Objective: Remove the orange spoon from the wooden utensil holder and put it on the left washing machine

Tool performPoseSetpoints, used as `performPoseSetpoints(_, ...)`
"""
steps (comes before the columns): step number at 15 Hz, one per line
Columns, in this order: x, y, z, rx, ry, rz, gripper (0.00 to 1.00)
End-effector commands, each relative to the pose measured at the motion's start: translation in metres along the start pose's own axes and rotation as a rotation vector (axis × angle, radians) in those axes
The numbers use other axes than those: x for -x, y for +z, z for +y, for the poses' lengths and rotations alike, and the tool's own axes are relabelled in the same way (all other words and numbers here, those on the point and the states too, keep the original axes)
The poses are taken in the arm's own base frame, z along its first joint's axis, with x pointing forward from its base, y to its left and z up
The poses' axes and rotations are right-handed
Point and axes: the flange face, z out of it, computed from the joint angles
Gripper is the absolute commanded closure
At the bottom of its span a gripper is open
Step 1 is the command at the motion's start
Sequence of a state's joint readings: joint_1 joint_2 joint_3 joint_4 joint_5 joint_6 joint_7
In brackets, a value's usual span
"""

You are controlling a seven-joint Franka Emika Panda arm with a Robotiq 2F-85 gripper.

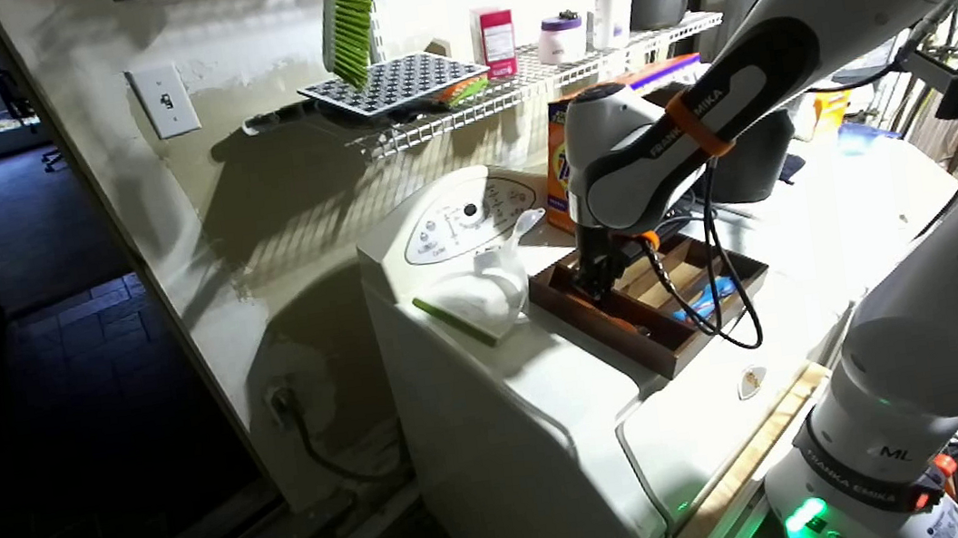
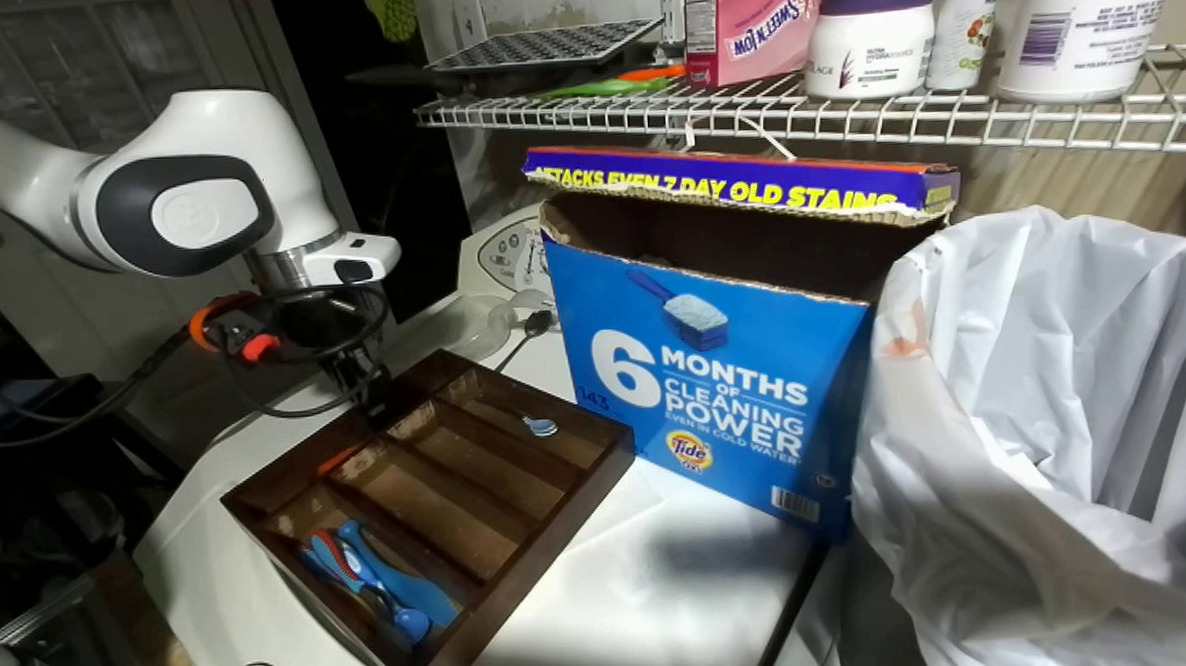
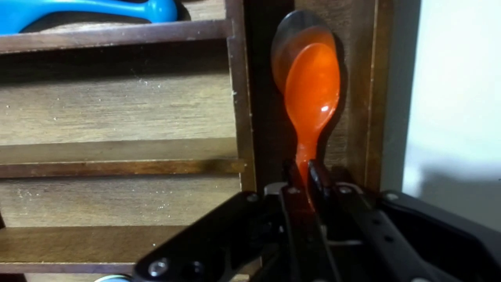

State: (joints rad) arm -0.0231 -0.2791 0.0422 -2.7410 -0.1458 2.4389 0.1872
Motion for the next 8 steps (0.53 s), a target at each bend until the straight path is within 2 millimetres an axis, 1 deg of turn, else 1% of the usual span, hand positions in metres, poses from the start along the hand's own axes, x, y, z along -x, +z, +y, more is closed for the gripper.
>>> performPoseSetpoints(1, 0.0007, -0.0168, 0.0045, 0.008, 0.000, 0.027, 0.97)
performPoseSetpoints(4, 0.0017, -0.0200, 0.0031, 0.008, -0.003, 0.037, 0.97)
performPoseSetpoints(5, 0.0022, -0.0191, 0.0024, 0.006, -0.004, 0.036, 0.89)
performPoseSetpoints(6, 0.0026, -0.0168, 0.0013, 0.005, -0.006, 0.031, 0.80)
performPoseSetpoints(8, 0.0017, -0.0121, 0.0002, 0.003, -0.007, 0.020, 0.80)
